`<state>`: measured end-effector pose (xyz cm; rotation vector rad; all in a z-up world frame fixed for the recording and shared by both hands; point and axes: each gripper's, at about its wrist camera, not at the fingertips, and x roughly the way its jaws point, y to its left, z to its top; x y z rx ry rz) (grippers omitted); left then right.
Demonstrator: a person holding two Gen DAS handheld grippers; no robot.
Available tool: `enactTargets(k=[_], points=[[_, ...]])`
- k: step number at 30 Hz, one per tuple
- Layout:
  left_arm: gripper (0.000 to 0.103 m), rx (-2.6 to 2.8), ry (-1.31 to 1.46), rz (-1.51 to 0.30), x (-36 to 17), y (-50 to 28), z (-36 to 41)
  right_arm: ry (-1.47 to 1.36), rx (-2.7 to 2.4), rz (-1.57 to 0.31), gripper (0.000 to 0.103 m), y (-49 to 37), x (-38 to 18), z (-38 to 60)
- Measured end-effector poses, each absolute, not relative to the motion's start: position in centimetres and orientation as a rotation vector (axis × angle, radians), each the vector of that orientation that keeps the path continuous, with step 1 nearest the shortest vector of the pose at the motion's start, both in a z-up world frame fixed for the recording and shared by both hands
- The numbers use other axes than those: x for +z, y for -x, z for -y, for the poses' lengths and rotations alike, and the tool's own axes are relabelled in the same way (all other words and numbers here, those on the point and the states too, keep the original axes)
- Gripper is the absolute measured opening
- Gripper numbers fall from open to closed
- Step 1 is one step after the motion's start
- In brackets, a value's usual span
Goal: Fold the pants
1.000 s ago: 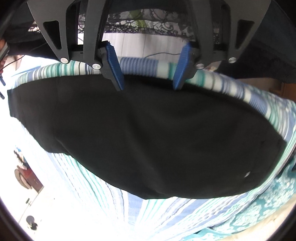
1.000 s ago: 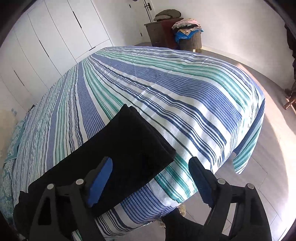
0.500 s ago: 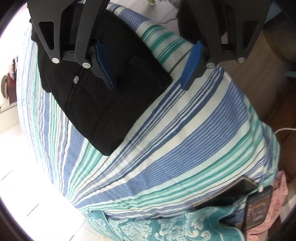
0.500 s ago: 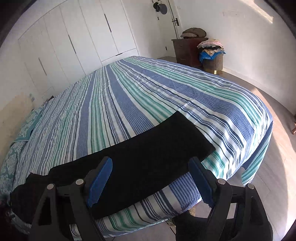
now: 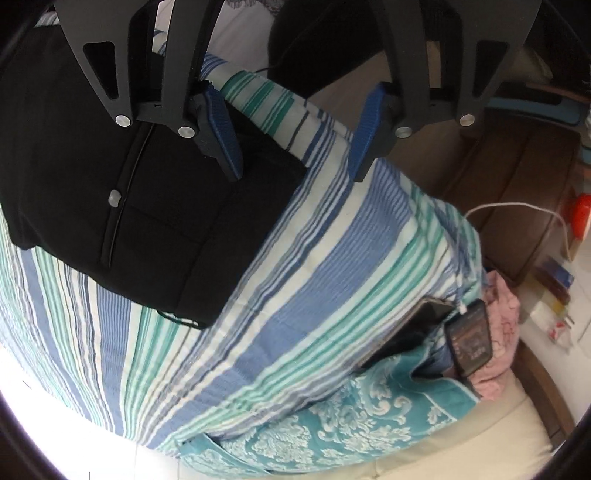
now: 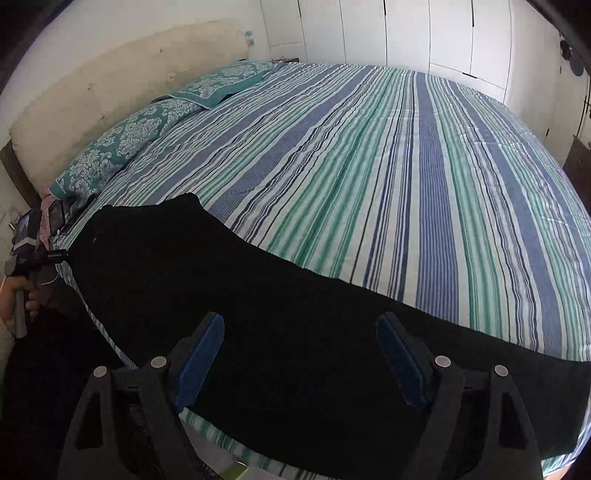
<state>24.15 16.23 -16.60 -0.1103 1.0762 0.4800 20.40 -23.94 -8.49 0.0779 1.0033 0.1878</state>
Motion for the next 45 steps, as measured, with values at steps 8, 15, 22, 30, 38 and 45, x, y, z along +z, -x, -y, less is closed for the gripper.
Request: enactTargets(k=[8,15,22,30,38,45], points=[[0.076,0.065,0.206,-0.903,-13.7,-24.5,-9.5,-0.677,0.562,-1.426,0.084,-28.9,-17.5,22.3],[0.065,0.082,0.018,-0.995,-18.6,-26.6,-6.4,-0.513,0.238,-1.164,0.073,-33.1,-14.0,26.2],[0.072,0.113,0.108,-0.984,-19.0,-26.5,-8.2,-0.283,0.492,-1.504,0.090,-29.3,-16.7,19.4],[0.074,0.073,0.138,-0.919,-17.7,-25.4,-7.5,-0.067,0.253,-1.162,0.083,-29.8,-13.0,18.1],[0.076,-0.090,0.020,-0.886,-17.0,-25.0,-3.2,0.144,0.450,-1.394,0.084,-23.4,-15.8,12.5],[0.076,-0.078,-0.049,-0.966,-18.5,-25.9,-1.6,-0.016,0.177,-1.291,0.083,-28.3,-17.1,15.3]])
